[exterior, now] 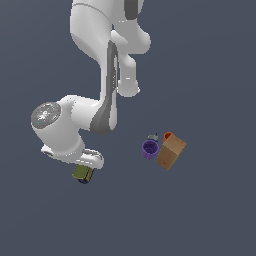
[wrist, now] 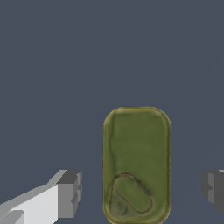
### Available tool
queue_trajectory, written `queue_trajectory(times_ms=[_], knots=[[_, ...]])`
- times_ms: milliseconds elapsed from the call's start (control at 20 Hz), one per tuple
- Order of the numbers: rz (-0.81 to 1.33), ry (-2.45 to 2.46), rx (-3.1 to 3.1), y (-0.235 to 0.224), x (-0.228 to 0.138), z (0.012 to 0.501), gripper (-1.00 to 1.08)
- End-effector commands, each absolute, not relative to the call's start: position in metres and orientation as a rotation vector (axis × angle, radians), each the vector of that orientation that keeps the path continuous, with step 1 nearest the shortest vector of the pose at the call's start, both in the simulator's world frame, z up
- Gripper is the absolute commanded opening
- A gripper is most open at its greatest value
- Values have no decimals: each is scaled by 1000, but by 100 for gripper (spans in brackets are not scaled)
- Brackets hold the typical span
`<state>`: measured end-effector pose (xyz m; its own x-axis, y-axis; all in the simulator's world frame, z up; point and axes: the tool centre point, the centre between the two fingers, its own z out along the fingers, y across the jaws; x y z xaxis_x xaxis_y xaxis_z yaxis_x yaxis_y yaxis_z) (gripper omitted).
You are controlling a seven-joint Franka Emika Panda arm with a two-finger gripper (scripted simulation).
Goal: Pick up a designated object from a clutter of objects.
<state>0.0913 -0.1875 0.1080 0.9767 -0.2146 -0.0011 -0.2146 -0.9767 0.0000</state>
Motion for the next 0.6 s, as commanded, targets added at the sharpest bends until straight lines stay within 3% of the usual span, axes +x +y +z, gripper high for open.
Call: queue_trajectory(times_ms=[0,550], knots=[[3,339,-3123,-187,91,103,100],[0,340,-3123,-188,91,59,100]])
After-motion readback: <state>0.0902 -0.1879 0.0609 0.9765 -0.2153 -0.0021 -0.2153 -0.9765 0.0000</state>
